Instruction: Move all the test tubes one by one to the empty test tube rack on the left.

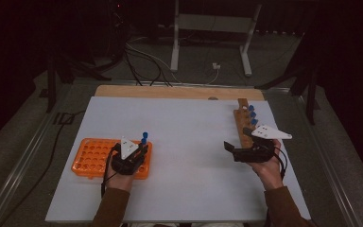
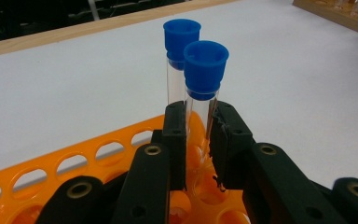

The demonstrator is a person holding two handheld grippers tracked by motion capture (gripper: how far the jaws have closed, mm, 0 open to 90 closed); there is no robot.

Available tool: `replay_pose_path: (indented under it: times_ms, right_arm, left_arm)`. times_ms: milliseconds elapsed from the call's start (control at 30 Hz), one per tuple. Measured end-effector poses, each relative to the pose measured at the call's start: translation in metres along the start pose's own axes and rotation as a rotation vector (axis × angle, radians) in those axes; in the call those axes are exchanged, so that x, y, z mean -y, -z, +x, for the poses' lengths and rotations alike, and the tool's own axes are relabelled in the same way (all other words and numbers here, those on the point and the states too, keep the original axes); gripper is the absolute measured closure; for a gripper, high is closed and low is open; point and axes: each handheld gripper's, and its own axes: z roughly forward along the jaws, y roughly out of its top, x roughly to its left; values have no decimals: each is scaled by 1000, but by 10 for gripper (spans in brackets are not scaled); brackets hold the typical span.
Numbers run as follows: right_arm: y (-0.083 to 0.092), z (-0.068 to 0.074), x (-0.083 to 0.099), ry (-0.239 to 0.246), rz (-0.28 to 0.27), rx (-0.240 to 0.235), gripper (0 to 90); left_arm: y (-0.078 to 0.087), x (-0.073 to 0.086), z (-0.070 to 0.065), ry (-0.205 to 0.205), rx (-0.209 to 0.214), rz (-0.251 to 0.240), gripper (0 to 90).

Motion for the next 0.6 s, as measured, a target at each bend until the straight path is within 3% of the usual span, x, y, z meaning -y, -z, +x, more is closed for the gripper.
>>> replay_pose_path:
  times_ms: [167, 400, 600]
  right_arm:
    - [2, -7, -2, -8, -4, 22, 51]
    - [4, -25, -2, -23, 3, 73, 50]
    - [3, -41, -2, -24, 19, 136, 39]
  left_arm:
    - [6, -1, 1, 37, 31, -35, 674]
    - [20, -6, -4, 42, 77, -107, 561]
    - [28, -8, -3, 65, 94, -157, 401]
